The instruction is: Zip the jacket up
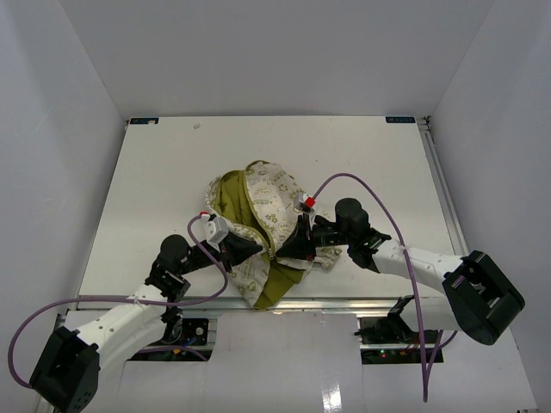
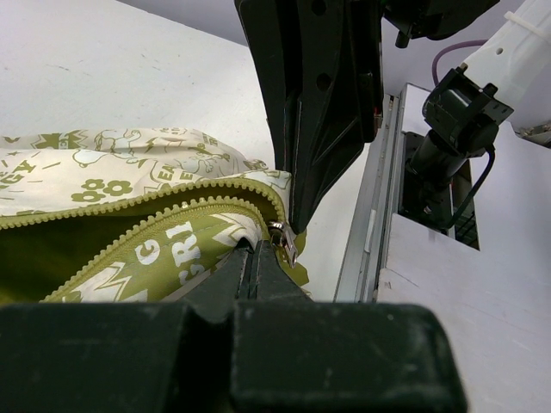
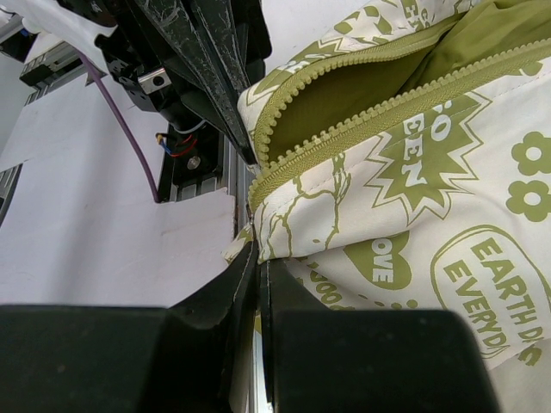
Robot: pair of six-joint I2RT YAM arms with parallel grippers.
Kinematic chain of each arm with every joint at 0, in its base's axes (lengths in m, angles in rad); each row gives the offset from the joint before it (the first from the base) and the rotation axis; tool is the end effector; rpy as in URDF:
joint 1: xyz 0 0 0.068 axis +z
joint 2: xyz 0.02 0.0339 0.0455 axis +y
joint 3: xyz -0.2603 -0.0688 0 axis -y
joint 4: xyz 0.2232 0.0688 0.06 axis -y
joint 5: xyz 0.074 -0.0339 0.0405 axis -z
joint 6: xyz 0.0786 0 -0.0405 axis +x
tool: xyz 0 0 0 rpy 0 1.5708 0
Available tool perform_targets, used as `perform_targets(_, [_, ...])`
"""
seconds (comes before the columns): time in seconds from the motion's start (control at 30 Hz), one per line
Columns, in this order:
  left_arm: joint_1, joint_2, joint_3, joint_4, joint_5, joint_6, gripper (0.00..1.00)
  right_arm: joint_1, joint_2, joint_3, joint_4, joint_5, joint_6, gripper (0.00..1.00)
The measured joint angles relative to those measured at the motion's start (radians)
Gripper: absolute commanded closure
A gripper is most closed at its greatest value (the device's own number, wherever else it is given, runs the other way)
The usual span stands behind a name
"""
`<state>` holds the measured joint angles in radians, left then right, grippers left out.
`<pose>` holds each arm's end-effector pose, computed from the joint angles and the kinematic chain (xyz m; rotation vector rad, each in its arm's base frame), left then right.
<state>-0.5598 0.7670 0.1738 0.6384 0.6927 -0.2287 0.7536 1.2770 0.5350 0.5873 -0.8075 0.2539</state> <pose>0.1306 -0.1411 0.2252 0.8308 1.4291 -1.1368 0.1628 0.2306 0.2363 -1.0734 1.5673 1.4048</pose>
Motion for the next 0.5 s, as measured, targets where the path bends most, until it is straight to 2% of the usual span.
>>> perform_targets(0.5, [0.0, -0.022, -0.003, 0.006, 0.006, 0.0, 1.0, -0.005, -0.005, -0.001, 0.0, -0.011, -0.003, 0.92])
